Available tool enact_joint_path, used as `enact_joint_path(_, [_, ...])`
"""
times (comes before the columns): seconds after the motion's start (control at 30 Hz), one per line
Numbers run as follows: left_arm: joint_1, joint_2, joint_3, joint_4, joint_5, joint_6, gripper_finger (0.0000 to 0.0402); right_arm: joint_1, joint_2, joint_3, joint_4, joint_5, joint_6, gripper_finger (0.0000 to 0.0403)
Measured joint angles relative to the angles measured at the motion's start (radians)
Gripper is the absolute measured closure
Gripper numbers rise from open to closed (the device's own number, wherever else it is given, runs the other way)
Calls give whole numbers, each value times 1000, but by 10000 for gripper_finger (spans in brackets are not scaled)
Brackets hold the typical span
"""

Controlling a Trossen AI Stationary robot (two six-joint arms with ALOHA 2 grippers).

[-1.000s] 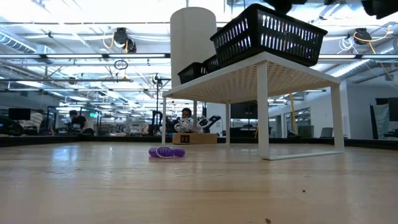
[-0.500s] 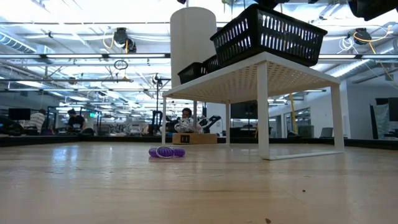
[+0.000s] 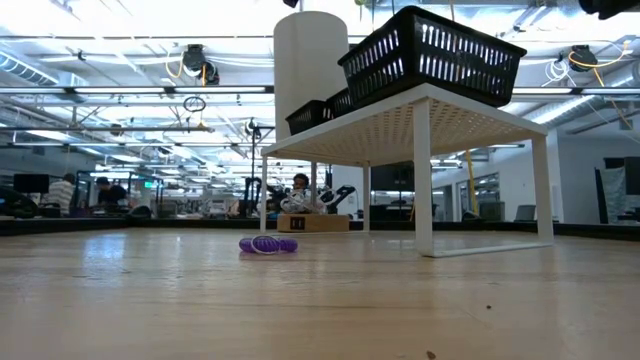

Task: Pick & Place Office Desk Supplies
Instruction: Put the green spring rubberband into the bottom black bin on the shelf

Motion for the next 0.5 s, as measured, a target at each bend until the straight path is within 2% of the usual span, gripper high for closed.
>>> enact_joint_path(0.1, [0,0,0,18,-61,-45,351,0,-29,0,-43,0,21,388])
enact_joint_path(0.2, [0,0,0,25,-115,-77,322,0,-48,0,-78,1,31,395])
enact_joint_path(0.5, [-14,0,0,61,-114,-71,186,0,-85,0,-125,-2,60,400])
